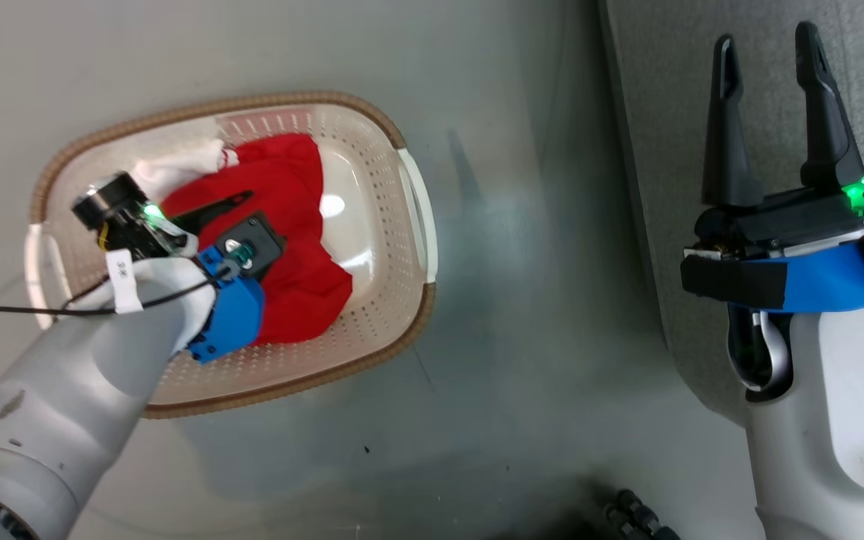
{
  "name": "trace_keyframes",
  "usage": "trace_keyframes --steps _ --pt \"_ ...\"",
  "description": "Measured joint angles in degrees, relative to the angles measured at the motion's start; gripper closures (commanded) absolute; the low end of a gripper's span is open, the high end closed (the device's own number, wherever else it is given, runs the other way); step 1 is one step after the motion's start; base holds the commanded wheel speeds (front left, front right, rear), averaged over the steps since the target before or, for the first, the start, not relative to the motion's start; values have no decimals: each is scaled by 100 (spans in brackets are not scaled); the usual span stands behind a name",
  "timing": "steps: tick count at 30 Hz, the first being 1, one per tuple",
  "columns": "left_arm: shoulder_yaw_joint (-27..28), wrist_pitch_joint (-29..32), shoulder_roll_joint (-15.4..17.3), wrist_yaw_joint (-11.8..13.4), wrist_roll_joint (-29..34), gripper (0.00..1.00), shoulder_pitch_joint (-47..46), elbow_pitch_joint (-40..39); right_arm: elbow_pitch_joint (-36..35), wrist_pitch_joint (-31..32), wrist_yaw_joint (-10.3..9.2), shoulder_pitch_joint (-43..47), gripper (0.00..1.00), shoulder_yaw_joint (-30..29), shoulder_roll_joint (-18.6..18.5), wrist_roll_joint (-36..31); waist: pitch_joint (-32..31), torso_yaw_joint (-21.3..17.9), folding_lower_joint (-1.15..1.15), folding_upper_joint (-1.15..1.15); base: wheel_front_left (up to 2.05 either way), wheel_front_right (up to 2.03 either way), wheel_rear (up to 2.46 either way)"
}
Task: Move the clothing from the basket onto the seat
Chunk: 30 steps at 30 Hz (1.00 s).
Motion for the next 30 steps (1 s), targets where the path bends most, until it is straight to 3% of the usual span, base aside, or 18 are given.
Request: trace_keyframes --steps 14,27,28,29,30 --pt "-293 491 238 0 -36 0 -624 335 -211 0 -1 -286 0 70 0 60 1069 -272 -1 0 0 0 0" --pt "-303 824 240 0 243 0 -739 476 -348 -1 -1 -276 0 41 0 60 1438 -310 -1 0 0 0 0" --pt "-303 839 234 0 245 9 -744 486 -357 -1 -1 -271 0 36 1 60 1447 -308 -1 0 0 0 0" --pt "-303 857 222 0 246 55 -750 500 -364 -1 0 -271 0 24 1 59 1454 -303 -1 0 0 0 0" --pt "-303 882 218 0 288 82 -755 506 -368 -1 -1 -271 0 13 1 55 1461 -297 -2 0 0 0 0"
